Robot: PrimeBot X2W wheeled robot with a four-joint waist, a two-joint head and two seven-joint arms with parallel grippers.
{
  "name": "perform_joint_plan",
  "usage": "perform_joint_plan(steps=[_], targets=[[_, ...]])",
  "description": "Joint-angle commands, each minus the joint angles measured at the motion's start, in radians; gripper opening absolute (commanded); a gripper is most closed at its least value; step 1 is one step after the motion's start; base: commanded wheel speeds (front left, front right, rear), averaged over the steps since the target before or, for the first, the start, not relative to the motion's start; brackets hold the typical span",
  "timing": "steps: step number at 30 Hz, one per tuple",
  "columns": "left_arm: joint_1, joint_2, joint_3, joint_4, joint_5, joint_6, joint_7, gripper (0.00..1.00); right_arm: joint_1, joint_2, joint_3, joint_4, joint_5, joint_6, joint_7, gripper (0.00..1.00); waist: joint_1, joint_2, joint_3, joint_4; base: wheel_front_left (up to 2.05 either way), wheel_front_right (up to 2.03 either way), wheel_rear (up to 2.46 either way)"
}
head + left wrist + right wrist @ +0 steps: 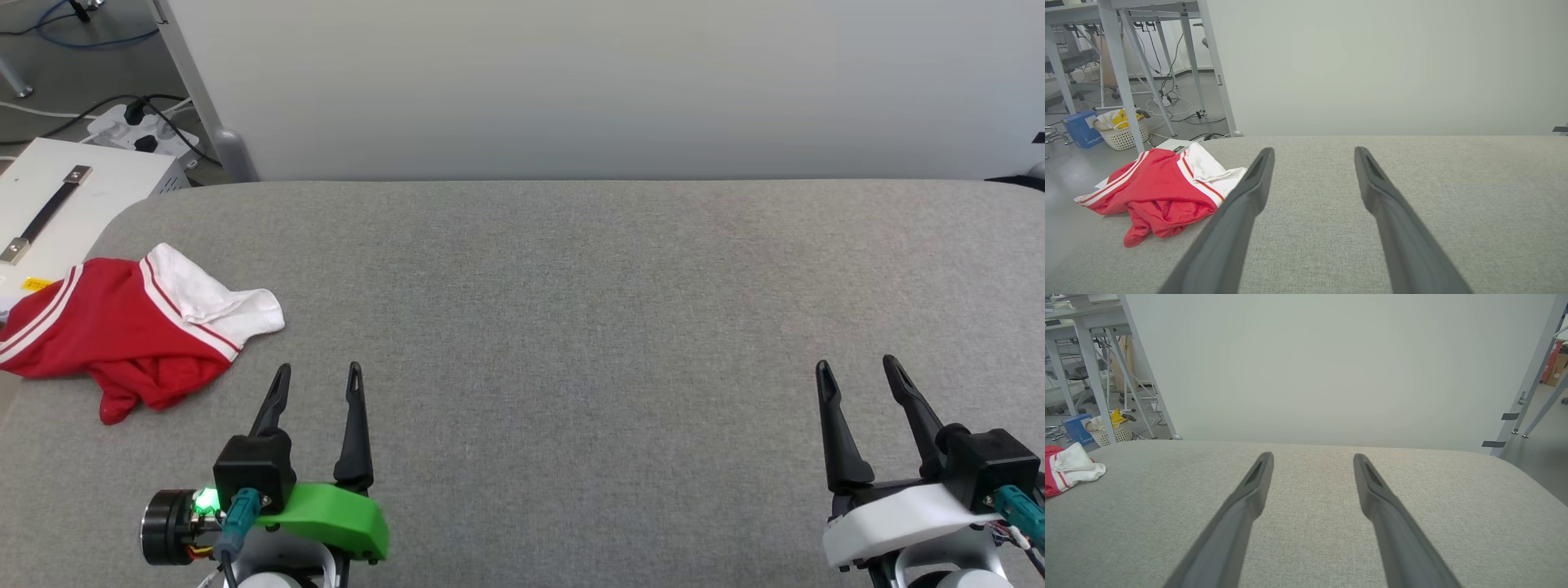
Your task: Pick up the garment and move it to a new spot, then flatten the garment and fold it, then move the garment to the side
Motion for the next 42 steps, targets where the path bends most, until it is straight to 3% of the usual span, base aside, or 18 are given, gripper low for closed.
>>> perform_joint_plan(steps=[1, 14, 42], targets=[[0.004, -0.003, -0.003, 0.003, -0.008, 0.000, -0.010, 1.00, 0.010, -0.001, 0.002, -0.010, 0.010, -0.001, -0.014, 1.00, -0.0001, -0.0001, 0.000, 0.000, 0.00, 0.00, 0.00], [0.011, -0.003, -0.012, 0.005, -0.023, -0.015, -0.037, 1.00, 0.027, -0.001, 0.001, -0.028, 0.020, -0.001, -0.040, 1.00, -0.0001, -0.0001, -0.003, 0.004, 0.00, 0.00, 0.00], [0.033, -0.004, -0.033, 0.038, -0.046, -0.006, -0.095, 1.00, 0.074, -0.002, 0.005, -0.033, 0.049, -0.001, -0.097, 1.00, -0.0001, -0.0001, -0.012, 0.008, 0.00, 0.00, 0.00]])
